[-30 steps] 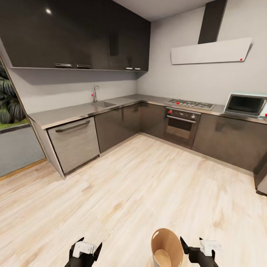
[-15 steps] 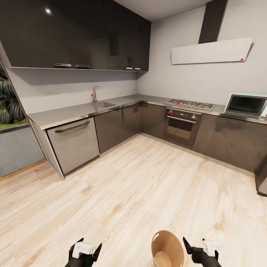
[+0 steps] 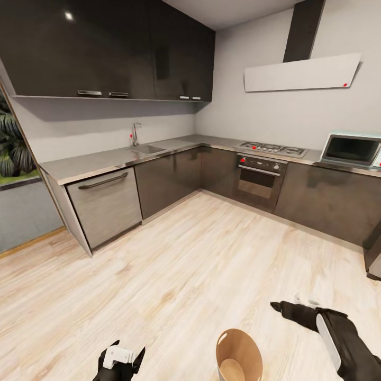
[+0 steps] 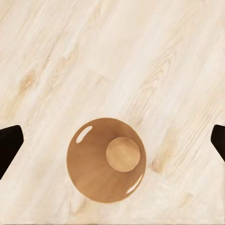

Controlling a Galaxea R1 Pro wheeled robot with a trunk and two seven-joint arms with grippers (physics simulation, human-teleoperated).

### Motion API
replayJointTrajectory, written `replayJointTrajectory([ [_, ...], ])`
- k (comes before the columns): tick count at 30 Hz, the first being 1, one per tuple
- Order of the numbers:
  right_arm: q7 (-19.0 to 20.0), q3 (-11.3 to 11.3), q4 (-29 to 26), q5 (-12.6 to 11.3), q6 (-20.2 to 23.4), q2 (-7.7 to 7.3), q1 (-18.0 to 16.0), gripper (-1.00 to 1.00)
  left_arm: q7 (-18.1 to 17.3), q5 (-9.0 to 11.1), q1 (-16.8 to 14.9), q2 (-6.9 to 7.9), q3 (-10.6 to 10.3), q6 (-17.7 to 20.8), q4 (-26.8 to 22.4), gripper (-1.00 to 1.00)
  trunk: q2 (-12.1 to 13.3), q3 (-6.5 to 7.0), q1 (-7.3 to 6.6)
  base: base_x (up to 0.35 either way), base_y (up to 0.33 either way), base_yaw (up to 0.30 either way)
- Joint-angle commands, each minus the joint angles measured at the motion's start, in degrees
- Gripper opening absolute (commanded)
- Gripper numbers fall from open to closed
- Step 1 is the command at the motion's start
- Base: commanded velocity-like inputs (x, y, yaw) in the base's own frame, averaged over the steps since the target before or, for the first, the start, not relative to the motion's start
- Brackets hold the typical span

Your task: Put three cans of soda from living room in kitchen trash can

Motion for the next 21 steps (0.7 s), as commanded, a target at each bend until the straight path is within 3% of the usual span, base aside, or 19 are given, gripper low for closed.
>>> replayJointTrajectory([
  [1,0.0,0.3,1.0,0.1,4.1,-0.64,-2.6,1.00,0.0,0.0,0.0,0.00,0.0,0.0,0.0,1.00,0.0,-0.01,0.00,0.000,0.000,0.000],
  [3,-0.2,1.1,2.9,0.2,10.0,-1.59,-6.6,1.00,0.0,0.0,0.0,0.00,0.0,0.0,0.0,1.00,0.0,-0.01,0.00,0.000,0.000,0.000],
  [4,-1.4,3.1,8.6,1.3,15.2,-2.73,-12.6,1.00,0.0,0.0,0.0,0.00,0.0,0.0,0.0,1.00,0.0,-0.01,0.00,0.000,0.000,0.000],
  [10,-6.3,5.6,26.4,5.3,18.5,-3.96,-27.1,1.00,0.0,-0.2,0.0,0.00,0.1,0.1,0.0,1.00,0.0,-0.01,0.00,0.000,0.000,0.000],
  [12,-8.1,6.4,35.3,6.9,18.9,-4.20,-35.0,1.00,0.0,-0.3,0.0,0.00,0.0,0.1,0.1,1.00,-0.8,-0.37,0.44,0.000,0.000,0.000],
  [16,-8.9,6.8,39.3,8.0,18.9,-4.16,-38.4,1.00,0.0,-0.3,0.0,0.00,0.0,0.3,0.1,1.00,-2.4,-1.09,1.32,0.000,0.000,0.000],
  [21,-9.2,7.0,41.4,9.5,17.0,-4.37,-40.0,1.00,-0.1,-0.4,-0.1,0.00,0.0,0.4,0.1,1.00,-4.4,-1.98,2.42,0.000,0.000,0.000],
])
